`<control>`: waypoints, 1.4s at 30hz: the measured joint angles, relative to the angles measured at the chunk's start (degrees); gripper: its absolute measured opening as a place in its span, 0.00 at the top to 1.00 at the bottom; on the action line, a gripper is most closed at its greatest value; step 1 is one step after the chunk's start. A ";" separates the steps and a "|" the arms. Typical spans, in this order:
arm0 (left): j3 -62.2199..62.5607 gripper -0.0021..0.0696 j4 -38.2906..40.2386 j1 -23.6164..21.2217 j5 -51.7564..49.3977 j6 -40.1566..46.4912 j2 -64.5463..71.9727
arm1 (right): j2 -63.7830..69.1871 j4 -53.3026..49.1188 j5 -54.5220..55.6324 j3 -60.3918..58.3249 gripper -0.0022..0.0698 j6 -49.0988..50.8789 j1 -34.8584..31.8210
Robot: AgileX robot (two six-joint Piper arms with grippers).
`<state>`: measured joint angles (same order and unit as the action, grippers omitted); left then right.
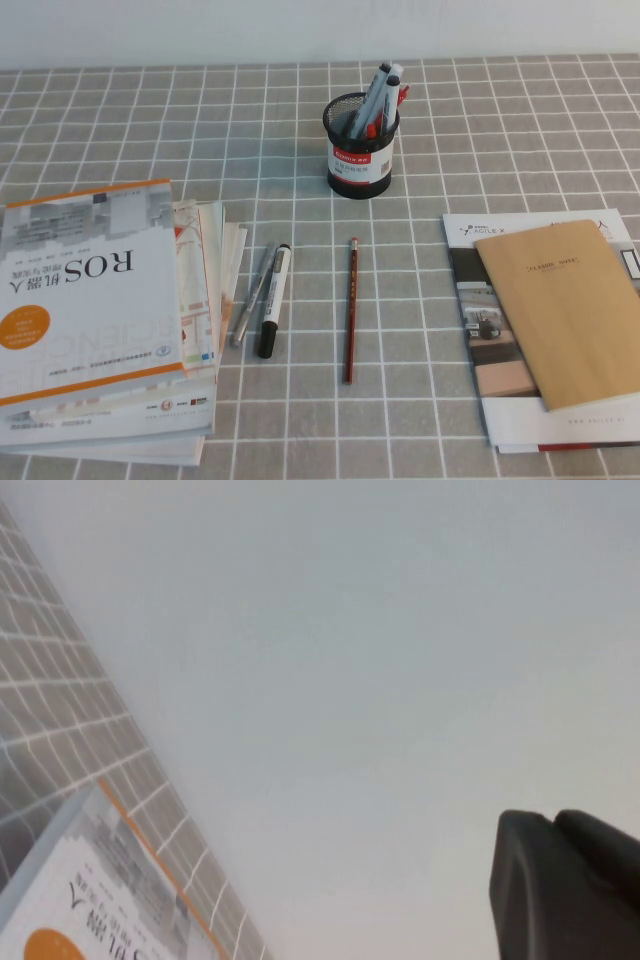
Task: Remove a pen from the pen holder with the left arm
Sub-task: 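Take a marker out of the pen holder and lay it on the table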
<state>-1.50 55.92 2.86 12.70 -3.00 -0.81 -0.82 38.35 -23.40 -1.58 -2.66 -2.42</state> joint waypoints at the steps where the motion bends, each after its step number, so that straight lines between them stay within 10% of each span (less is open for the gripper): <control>1: 0.00 0.97 0.11 0.00 0.63 0.00 0.00 | 0.00 0.00 0.00 0.00 0.99 0.00 0.00; 10: 0.00 0.97 -2.22 0.00 -7.89 2.51 0.00 | 0.00 0.00 0.00 0.00 0.99 0.00 0.00; 23: 22.64 0.97 -18.87 0.00 -37.31 27.62 21.30 | 0.00 0.00 0.00 0.00 0.99 0.00 0.00; 34: 44.21 0.97 -8.06 0.44 -40.29 50.00 55.23 | 0.00 0.00 0.00 0.00 0.99 0.00 0.00; 42: 59.75 0.97 -2.80 9.44 -38.92 57.99 76.01 | 0.00 0.00 0.00 0.00 0.99 0.00 0.00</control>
<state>58.25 53.12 12.30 -26.23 54.99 75.20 -0.82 38.35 -23.40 -1.58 -2.66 -2.42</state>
